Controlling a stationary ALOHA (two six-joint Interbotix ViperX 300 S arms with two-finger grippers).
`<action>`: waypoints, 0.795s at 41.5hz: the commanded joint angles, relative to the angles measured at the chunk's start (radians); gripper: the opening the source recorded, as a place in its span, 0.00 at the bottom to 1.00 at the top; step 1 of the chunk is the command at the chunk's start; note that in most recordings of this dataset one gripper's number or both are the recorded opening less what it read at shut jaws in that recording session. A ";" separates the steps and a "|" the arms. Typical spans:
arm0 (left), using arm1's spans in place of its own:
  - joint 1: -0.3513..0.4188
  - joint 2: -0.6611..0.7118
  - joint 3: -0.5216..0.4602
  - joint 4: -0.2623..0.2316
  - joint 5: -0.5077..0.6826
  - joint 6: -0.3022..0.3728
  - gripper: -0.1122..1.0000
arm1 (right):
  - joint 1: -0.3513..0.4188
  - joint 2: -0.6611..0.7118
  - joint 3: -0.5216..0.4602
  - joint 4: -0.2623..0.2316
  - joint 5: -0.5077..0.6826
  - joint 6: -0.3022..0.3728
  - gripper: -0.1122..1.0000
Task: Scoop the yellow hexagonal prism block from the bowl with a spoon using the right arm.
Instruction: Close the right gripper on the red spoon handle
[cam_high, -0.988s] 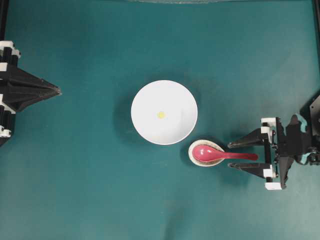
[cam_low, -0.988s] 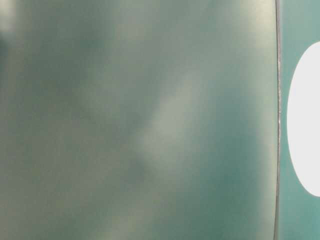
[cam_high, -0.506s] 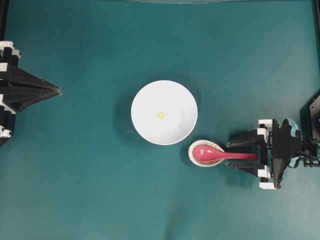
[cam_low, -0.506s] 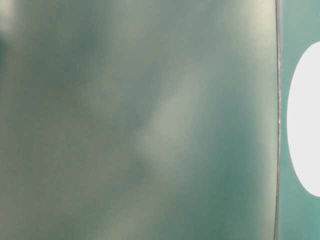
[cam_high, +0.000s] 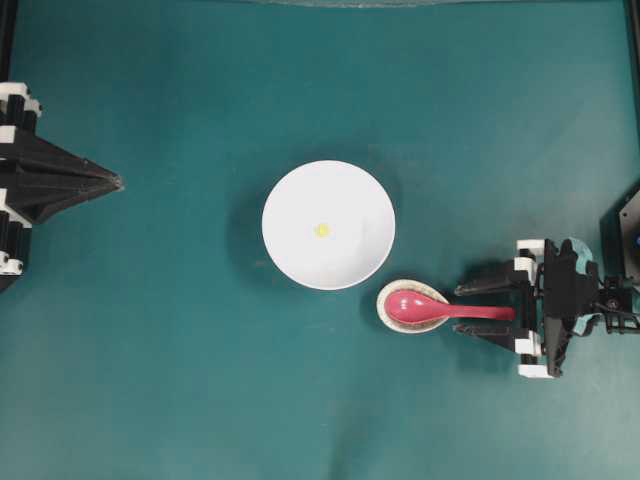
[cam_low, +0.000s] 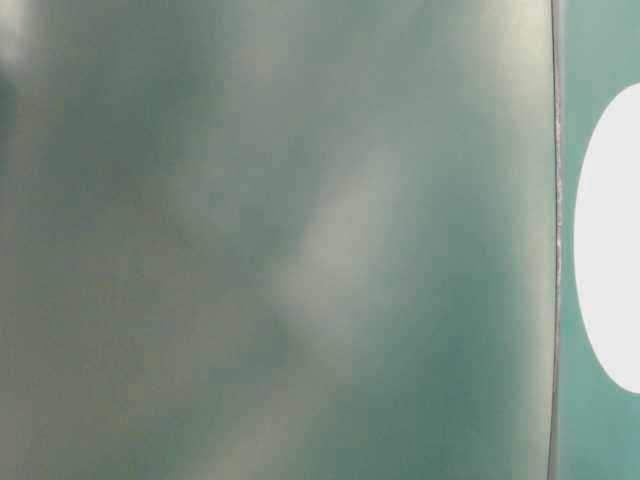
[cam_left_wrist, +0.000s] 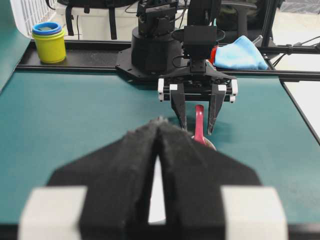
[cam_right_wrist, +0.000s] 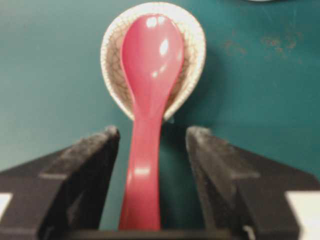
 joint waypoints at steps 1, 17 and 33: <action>0.000 0.008 -0.023 0.003 -0.005 0.002 0.11 | 0.006 -0.011 -0.003 0.003 -0.008 0.002 0.65; 0.000 0.008 -0.023 0.003 0.000 0.006 0.11 | 0.006 -0.011 -0.008 0.002 -0.012 0.002 0.65; 0.000 0.008 -0.023 0.003 0.021 0.008 0.11 | 0.006 -0.011 -0.012 -0.005 -0.031 0.000 0.64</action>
